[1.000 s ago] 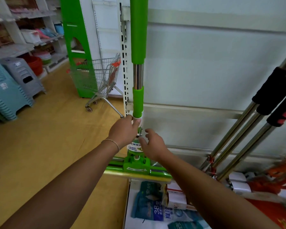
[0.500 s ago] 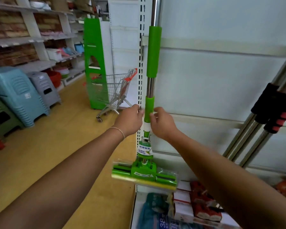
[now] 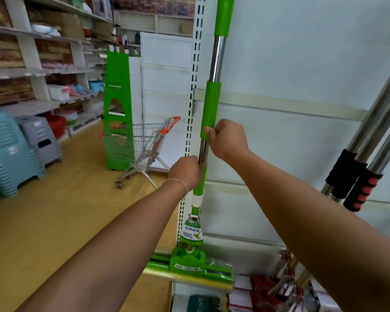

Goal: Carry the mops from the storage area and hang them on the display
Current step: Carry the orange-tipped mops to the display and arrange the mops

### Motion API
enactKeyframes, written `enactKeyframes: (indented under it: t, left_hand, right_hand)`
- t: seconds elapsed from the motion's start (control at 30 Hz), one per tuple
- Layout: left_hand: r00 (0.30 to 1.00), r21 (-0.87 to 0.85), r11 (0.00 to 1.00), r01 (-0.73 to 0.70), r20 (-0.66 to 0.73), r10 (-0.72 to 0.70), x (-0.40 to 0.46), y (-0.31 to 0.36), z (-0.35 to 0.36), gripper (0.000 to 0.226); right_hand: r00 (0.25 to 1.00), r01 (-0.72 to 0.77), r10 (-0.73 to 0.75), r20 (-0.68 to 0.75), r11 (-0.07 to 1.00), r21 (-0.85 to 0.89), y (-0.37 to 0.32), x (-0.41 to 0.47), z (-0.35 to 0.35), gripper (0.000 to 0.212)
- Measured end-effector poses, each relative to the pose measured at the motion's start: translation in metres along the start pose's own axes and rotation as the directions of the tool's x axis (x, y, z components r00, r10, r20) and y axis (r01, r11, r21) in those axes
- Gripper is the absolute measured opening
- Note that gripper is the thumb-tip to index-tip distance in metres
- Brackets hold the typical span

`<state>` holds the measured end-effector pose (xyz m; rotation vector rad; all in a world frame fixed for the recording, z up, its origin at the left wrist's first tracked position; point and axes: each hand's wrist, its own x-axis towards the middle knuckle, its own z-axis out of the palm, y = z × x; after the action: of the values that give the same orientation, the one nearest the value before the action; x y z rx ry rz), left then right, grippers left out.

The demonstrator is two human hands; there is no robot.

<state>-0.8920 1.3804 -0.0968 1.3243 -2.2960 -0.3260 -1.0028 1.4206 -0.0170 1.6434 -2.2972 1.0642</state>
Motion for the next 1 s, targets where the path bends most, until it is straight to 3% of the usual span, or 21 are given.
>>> enactKeyframes:
  t: [0.33,0.47,0.57,0.8,1.0]
  left_hand:
    - [0.997,-0.135,0.988,0.076,-0.010,-0.078,-0.005,0.002,-0.007,0.045]
    - [0.980,-0.240,0.969,-0.067,-0.200,0.018,-0.017,0.007,-0.019,0.044]
    - [0.960,-0.277,0.943,-0.182,-0.259,0.110,-0.026,0.019,-0.030,0.039]
    - [0.945,-0.317,0.896,-0.311,-0.203,0.257,-0.034,0.090,-0.029,0.022]
    - [0.937,-0.344,0.871,-0.350,-0.109,0.333,-0.037,0.176,-0.012,0.037]
  right_hand:
    - [0.995,-0.073,0.069,0.072,0.996,0.049,-0.004,-0.002,-0.010,0.044]
    - [0.993,-0.112,0.100,0.065,0.967,0.231,0.010,-0.019,-0.025,0.048]
    - [0.992,-0.128,0.125,0.029,0.966,0.225,0.027,-0.036,-0.051,0.051]
    - [0.985,-0.131,0.141,-0.097,0.986,0.099,0.062,-0.055,-0.126,0.047]
    - [0.975,-0.104,0.104,-0.195,0.995,0.006,0.109,-0.055,-0.191,0.048]
